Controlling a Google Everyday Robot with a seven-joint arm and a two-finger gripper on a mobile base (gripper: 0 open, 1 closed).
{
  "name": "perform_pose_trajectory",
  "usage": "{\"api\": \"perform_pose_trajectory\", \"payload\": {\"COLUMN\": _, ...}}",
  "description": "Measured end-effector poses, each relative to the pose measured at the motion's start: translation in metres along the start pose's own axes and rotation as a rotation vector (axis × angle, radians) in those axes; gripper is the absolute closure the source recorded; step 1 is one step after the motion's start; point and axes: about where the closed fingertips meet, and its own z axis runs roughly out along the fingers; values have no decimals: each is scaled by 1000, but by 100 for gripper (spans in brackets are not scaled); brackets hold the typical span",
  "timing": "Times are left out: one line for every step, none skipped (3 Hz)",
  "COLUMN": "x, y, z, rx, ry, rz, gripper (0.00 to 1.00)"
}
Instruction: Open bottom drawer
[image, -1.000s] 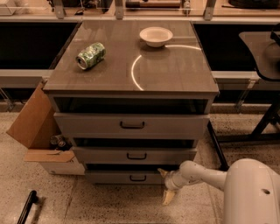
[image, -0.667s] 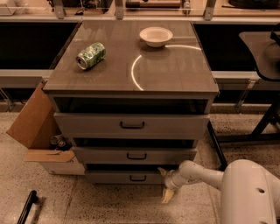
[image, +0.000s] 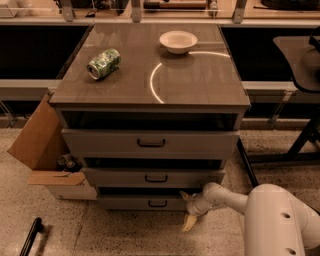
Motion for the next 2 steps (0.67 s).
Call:
{"api": "perform_pose_trajectory", "payload": {"x": 1, "y": 9, "z": 8, "rx": -25, "ry": 5, "rz": -10, "gripper": 21}}
{"api": "perform_pose_trajectory", "payload": {"x": -5, "y": 30, "z": -22, "rx": -3, "ry": -10, "rz": -47, "gripper": 52}}
